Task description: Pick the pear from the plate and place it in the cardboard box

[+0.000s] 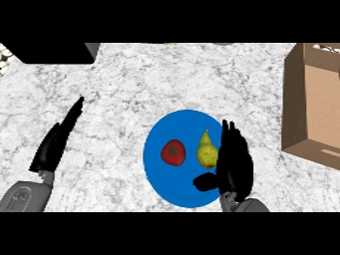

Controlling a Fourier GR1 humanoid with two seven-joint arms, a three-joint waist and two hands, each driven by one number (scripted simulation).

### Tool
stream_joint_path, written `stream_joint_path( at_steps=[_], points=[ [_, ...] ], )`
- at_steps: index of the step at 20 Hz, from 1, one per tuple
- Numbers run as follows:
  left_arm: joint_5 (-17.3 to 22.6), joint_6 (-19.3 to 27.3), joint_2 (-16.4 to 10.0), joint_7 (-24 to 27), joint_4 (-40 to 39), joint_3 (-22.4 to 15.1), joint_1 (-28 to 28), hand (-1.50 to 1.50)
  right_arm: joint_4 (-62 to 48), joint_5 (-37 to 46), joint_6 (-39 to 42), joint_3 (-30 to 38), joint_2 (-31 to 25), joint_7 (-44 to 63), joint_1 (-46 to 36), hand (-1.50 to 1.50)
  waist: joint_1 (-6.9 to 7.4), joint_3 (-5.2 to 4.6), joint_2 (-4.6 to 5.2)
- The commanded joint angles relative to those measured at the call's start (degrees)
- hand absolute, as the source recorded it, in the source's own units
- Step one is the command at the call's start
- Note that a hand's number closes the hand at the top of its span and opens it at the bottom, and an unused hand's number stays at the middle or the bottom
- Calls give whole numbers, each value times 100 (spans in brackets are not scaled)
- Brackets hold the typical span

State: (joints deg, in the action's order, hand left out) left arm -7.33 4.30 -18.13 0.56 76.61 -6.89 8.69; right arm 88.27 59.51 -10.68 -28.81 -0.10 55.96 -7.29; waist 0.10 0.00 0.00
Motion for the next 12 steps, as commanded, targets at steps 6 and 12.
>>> stream_joint_path(
  at_steps=[6,12],
  points=[
    [-181,-449,76,-35,311,327,-286,0,-475,-444,-183,136,9,-266,-316,-150,10,0,-4],
    [-471,-415,324,410,-424,502,43,0,-1101,-728,-759,-122,9,-355,-434,-150,-1,0,1]
  ],
)
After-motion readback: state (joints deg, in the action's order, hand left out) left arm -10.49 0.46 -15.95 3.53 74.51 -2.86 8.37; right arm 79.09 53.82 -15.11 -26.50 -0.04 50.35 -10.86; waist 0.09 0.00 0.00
